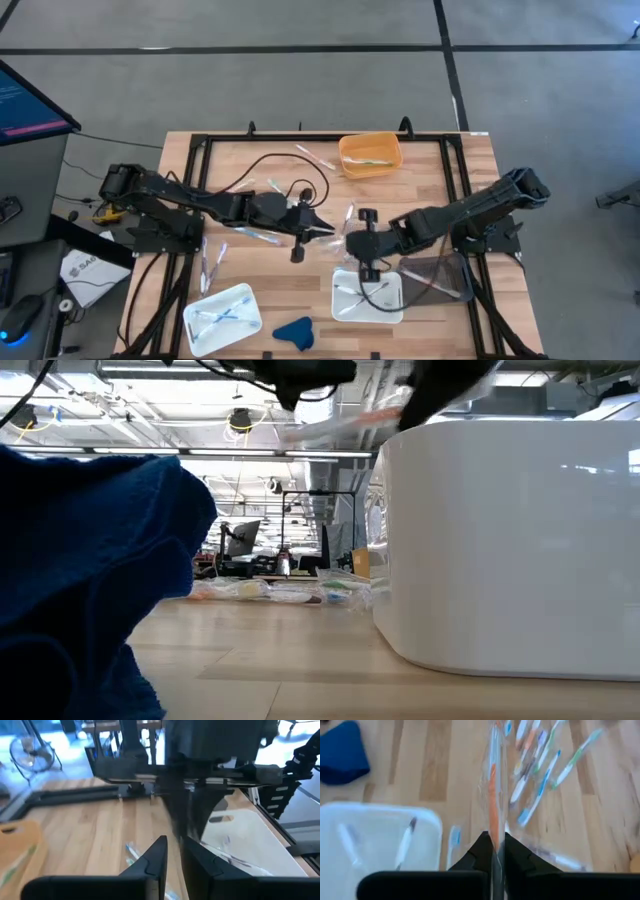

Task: Pick & Place Toothbrushes
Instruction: Put the orange toothbrush into the black bin

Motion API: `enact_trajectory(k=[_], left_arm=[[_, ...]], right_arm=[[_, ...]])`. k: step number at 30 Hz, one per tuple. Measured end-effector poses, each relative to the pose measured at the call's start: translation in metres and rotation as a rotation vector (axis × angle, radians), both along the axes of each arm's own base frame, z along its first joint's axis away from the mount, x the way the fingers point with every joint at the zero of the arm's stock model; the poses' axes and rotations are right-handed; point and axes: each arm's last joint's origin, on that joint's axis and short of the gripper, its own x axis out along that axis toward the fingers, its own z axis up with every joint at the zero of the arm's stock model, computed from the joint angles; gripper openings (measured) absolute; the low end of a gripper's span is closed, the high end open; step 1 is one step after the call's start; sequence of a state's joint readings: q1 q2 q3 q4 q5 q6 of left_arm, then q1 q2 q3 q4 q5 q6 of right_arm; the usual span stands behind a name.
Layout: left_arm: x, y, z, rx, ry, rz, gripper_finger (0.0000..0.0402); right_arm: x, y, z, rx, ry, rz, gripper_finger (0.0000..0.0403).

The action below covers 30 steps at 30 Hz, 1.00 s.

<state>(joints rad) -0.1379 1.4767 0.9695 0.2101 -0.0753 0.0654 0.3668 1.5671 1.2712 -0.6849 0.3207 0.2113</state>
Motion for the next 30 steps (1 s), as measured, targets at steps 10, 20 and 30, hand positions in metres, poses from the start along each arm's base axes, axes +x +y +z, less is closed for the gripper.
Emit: enact_trajectory(k=[10, 20, 30], left_arm=[[0.000, 0.004, 0.015, 0.078, -0.129, -0.008, 0.0047], [0.002, 0.018, 0.025, 0.098, -0.234, -0.045, 0.0047], [0.003, 0.033, 0.037, 0.086, -0.358, -0.112, 0.0047]], right_arm=[[-0.039, 0.035, 0.006, 0.001, 0.010, -0.131, 0.0013], [-0.074, 0.062, 0.002, 0.042, 0.044, -0.300, 0.0013], [-0.111, 0.085, 0.000, 0.086, 0.008, -0.447, 0.0013]])
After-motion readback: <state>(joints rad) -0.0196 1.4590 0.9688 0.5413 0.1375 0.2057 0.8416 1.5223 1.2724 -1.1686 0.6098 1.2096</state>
